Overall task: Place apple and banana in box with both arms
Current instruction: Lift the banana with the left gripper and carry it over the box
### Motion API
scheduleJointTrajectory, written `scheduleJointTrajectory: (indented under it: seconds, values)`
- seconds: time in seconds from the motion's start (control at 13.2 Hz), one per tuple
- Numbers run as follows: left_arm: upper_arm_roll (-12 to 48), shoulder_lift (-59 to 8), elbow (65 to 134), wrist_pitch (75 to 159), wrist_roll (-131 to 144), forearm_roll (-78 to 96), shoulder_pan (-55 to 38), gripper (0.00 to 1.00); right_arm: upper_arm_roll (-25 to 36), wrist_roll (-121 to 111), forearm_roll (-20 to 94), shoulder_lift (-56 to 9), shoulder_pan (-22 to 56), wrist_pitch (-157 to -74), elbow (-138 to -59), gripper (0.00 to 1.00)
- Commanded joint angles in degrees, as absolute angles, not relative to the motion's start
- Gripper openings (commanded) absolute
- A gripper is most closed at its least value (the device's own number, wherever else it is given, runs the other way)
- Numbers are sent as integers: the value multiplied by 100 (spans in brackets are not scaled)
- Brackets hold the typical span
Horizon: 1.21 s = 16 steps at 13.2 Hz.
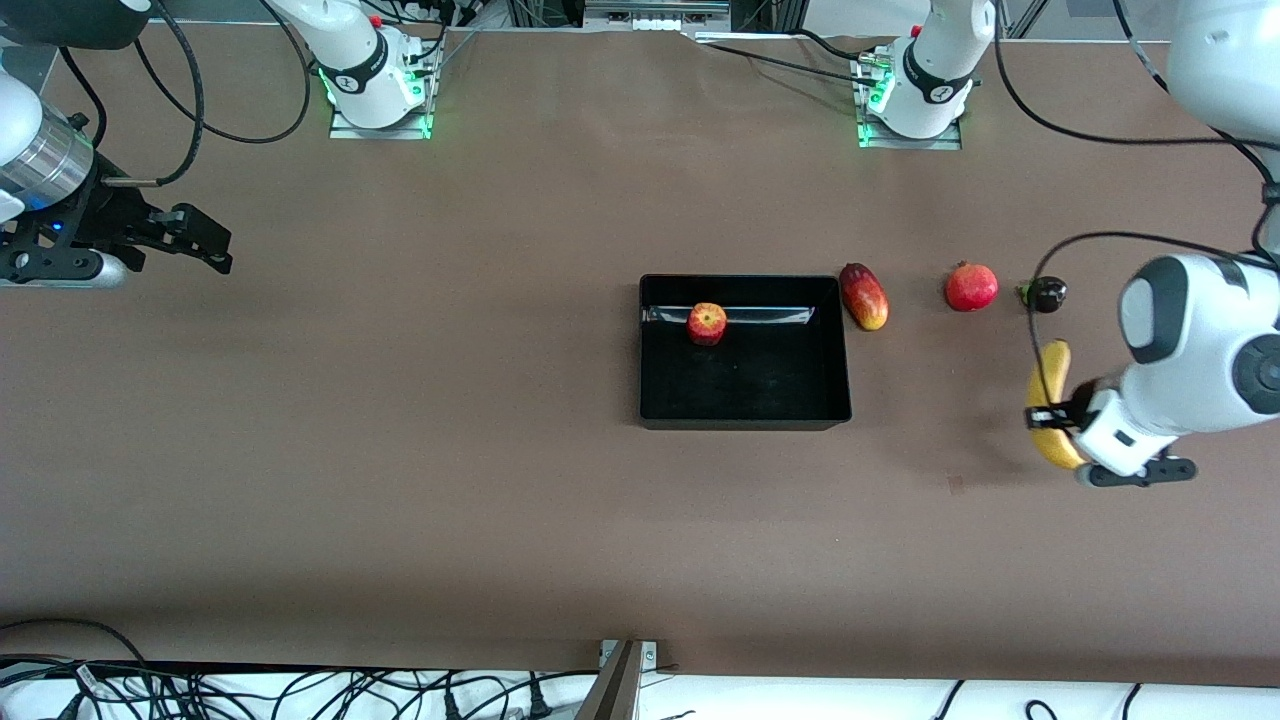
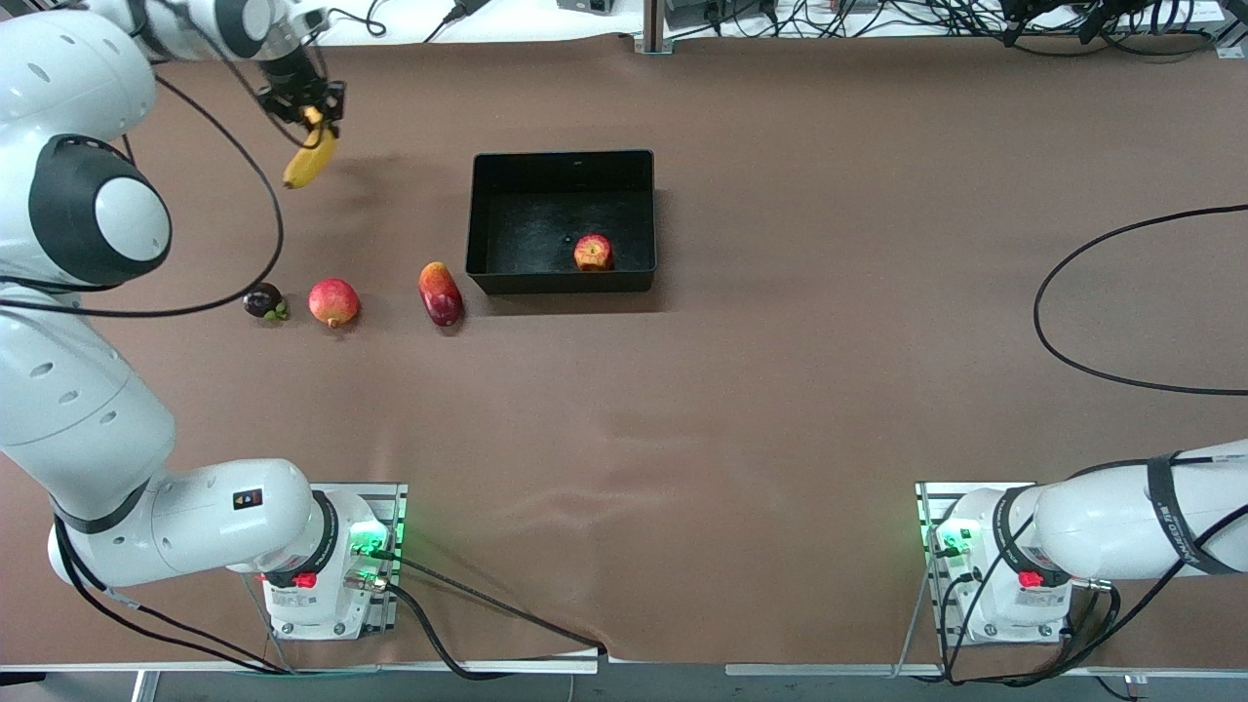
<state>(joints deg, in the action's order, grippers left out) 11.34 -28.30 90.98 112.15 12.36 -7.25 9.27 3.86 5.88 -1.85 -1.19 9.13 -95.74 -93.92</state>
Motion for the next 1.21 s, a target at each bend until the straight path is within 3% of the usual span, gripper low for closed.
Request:
scheduleJointTrajectory:
  seconds: [0.0,0.3,0.76,1.14]
  values:
    - [1055,-2540,9351,11118,2770,-380,65,0,369,589,-229,-149,888,-9571,-9308,100]
    - [1134,-2733,9360,11180,4629,-299,-1035,0,369,589,-229,-149,888,-9571,-9308,100]
    - [1897,-3137,9387,11627,4940,-404,-1169,0,369,589,-229,-149,888,-9571,-9308,100]
    - [1978,-3480,9465,12057,4931,-633,-1230,0,369,589,-229,-149,914,-9571,-9308,100]
